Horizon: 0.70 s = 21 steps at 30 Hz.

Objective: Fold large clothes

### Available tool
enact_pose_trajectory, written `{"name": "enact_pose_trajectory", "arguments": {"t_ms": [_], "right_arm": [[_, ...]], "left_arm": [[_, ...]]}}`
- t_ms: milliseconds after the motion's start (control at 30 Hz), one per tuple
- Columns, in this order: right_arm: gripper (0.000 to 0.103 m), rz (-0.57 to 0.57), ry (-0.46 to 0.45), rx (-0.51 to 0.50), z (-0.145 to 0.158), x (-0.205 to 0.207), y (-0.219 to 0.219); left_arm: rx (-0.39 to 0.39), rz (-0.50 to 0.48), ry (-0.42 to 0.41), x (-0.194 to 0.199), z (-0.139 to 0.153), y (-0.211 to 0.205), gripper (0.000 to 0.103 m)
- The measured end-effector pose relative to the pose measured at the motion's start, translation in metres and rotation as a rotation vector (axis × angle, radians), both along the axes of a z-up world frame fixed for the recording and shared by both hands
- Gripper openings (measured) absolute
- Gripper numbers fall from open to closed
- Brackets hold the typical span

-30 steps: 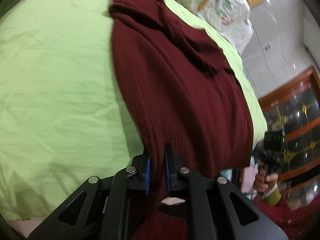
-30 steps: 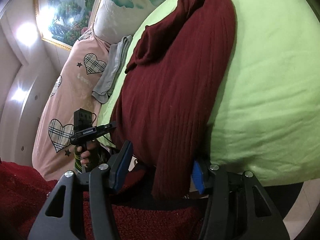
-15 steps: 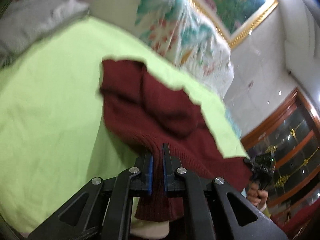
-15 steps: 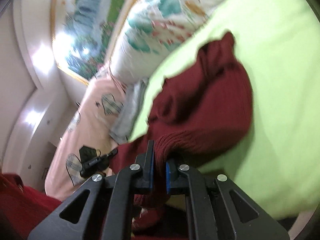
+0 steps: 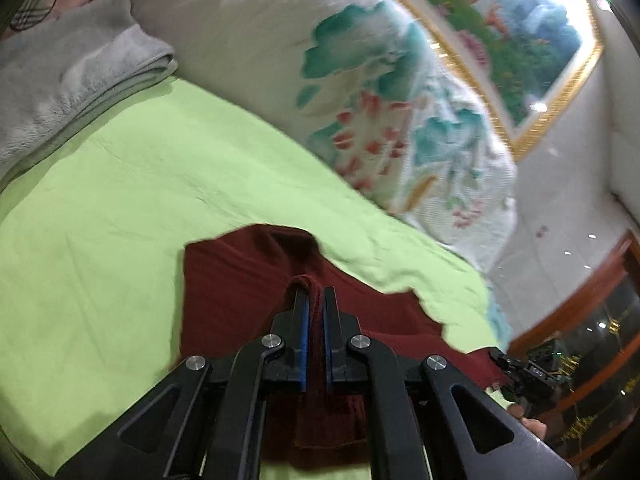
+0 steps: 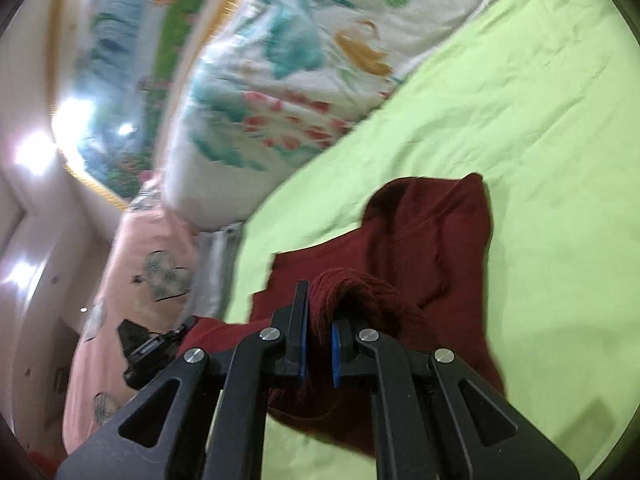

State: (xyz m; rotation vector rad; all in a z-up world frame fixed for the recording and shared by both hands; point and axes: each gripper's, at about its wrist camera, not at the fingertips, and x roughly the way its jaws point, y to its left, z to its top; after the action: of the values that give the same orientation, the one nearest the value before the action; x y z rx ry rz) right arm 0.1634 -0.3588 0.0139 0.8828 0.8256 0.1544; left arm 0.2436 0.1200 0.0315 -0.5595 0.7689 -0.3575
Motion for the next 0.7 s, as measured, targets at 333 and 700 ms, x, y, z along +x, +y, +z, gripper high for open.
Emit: {"name": "enact_pose_trajectory", "arguments": {"t_ms": [333,700], "right_arm": [[0.009,-0.067,0.21,0.021,-0.085,0.06,-0.031],[0.05,-0.116,0.096,-0.03,-0.041,0.022,-0.036]], "left_arm": [[0.083,0.052,0.168,0.09,-0.086,-0.014,0.004],[0.127,0.018,0.138,0.049,-0.065,-0.007,0.008]]}}
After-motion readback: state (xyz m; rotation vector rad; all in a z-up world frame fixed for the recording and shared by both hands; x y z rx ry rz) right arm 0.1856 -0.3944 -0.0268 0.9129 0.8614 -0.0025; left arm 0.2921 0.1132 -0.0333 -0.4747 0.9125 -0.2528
